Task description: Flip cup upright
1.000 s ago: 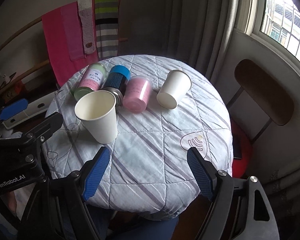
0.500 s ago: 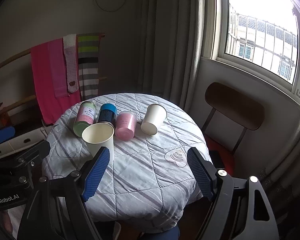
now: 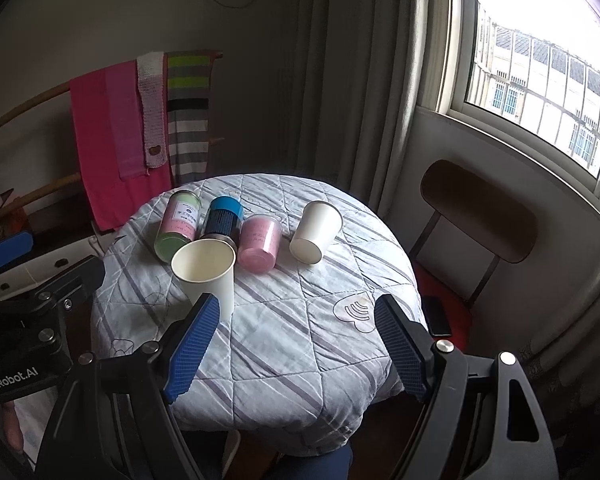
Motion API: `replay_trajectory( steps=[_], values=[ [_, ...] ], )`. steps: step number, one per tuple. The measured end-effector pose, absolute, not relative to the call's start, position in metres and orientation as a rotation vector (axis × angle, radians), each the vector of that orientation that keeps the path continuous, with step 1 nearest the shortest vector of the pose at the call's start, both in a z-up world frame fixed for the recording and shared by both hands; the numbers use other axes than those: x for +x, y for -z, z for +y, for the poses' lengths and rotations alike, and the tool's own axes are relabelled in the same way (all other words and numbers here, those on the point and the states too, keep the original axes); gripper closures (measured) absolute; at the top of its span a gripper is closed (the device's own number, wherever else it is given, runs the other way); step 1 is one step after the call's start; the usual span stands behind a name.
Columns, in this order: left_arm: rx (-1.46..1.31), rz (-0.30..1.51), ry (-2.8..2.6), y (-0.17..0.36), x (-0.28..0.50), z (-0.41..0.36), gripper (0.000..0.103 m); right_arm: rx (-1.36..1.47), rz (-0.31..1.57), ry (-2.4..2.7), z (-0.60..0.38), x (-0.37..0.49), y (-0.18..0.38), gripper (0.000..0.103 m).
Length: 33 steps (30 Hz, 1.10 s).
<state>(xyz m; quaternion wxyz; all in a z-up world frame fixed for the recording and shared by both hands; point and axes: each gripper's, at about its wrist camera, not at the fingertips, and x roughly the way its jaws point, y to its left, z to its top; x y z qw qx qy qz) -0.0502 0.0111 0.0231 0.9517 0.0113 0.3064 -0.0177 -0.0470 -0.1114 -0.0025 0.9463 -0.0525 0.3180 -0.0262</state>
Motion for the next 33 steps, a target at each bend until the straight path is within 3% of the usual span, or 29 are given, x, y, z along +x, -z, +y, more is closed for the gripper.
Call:
replay_trajectory(
  steps=[33],
  values=[
    [0.005, 0.555, -0.010, -0.047, -0.029, -0.004, 0.000, -0.122, 0.547, 0.022, -0.129, -0.024, -0.024, 0.022]
  ],
)
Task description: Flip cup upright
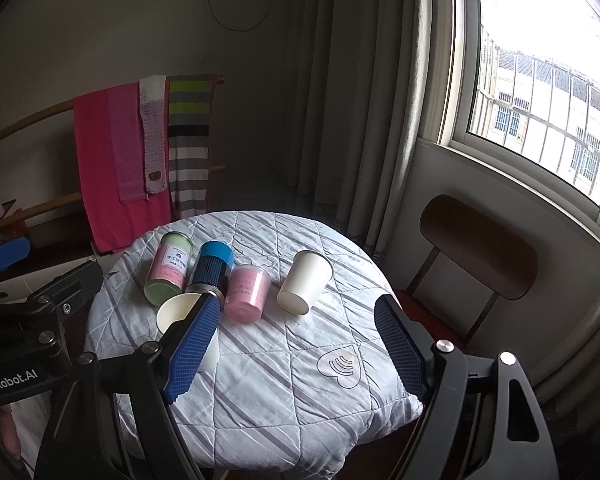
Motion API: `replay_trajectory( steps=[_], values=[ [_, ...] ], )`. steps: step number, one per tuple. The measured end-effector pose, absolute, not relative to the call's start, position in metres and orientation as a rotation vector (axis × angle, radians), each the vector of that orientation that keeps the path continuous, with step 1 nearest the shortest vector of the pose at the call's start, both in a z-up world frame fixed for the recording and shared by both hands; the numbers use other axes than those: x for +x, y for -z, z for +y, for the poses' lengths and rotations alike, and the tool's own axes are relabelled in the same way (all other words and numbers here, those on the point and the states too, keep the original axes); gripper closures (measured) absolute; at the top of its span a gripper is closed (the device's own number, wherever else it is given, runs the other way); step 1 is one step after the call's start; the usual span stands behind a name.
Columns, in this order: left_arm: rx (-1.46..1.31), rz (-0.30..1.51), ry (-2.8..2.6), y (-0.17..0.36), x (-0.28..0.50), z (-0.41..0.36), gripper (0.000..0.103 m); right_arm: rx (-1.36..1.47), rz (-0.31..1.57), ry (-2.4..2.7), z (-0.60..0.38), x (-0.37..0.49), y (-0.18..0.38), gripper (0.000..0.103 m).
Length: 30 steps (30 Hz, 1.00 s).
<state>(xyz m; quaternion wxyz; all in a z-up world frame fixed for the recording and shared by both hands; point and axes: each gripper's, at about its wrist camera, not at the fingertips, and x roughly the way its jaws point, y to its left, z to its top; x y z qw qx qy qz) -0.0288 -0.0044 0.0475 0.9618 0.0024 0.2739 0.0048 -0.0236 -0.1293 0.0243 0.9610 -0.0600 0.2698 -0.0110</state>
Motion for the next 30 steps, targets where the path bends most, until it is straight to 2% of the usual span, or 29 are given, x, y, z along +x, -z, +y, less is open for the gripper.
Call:
replay_trajectory(
  steps=[7, 30],
  values=[
    [0.009, 0.543, -0.023, -0.048, -0.032, -0.006, 0.000, -0.047, 0.458, -0.066, -0.138, -0.027, -0.022, 0.022],
    [0.045, 0.529, -0.051, -0.051, -0.033, -0.014, 0.000, -0.032, 0.466, -0.058, -0.141, -0.023, -0.019, 0.022]
  ],
)
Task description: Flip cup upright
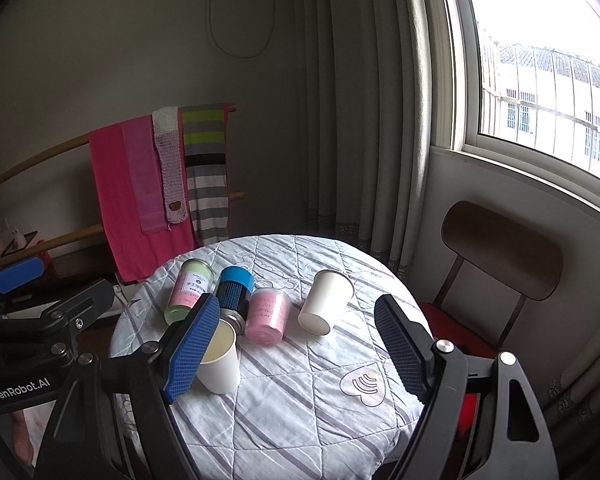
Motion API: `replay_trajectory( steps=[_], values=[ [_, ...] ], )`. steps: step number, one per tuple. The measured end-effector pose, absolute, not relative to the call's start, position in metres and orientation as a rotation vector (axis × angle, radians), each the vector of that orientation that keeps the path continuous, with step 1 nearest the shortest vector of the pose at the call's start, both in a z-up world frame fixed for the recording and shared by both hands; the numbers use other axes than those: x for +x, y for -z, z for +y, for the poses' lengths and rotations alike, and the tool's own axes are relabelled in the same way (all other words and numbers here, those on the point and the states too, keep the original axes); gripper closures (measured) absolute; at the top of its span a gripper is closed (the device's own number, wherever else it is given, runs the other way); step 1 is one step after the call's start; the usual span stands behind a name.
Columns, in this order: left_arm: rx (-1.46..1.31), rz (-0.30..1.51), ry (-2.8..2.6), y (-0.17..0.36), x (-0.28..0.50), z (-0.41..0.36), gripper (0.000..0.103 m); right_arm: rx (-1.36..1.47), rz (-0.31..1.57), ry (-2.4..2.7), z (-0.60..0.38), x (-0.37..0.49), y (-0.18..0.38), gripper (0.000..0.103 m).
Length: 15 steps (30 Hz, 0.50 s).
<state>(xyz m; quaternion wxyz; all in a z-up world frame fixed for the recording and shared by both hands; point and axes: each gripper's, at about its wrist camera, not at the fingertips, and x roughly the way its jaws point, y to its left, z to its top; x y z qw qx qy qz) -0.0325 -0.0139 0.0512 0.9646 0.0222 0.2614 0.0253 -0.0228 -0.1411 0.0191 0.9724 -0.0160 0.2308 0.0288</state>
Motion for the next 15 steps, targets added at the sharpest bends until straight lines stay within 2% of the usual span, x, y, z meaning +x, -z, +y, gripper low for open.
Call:
replay_trajectory(
  steps=[15],
  values=[
    [0.042, 0.521, -0.051, -0.0475, -0.0313, -0.0159, 0.000, -0.042, 0.479, -0.051, -0.1397, -0.0207, -0.0174, 0.022]
  ],
)
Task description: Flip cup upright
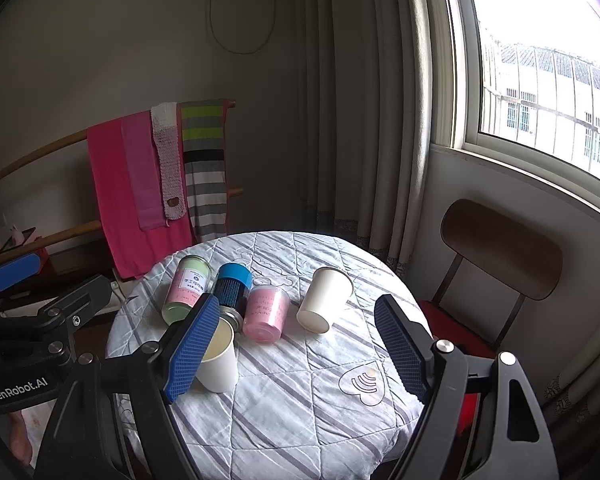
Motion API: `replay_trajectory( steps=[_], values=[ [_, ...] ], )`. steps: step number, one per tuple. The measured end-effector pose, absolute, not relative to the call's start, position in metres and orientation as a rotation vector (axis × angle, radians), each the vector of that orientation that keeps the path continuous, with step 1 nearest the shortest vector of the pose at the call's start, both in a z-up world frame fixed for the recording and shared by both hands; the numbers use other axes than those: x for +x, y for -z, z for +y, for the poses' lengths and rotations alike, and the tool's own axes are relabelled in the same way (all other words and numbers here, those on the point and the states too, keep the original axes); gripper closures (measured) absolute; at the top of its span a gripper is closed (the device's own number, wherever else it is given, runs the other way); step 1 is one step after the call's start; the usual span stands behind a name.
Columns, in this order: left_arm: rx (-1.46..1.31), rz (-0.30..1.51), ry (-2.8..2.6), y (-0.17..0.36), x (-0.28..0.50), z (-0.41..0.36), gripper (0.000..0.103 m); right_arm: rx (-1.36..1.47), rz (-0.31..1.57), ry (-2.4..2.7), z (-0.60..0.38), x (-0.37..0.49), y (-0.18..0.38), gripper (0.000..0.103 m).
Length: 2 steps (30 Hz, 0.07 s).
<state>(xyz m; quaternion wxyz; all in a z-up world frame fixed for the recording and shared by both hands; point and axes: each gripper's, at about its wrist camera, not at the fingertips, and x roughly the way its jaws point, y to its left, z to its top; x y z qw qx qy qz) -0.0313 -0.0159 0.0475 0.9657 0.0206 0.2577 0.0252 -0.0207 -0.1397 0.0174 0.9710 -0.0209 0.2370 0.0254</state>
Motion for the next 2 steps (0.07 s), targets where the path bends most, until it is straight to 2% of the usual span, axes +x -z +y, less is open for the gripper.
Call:
replay_trajectory(
  steps=[2],
  values=[
    [0.045, 0.526, -0.047, -0.0468, -0.0307, -0.0165, 0.000, -0.043, 0.482, -0.049, -0.1395, -0.0198, -0.0171, 0.022]
  ],
)
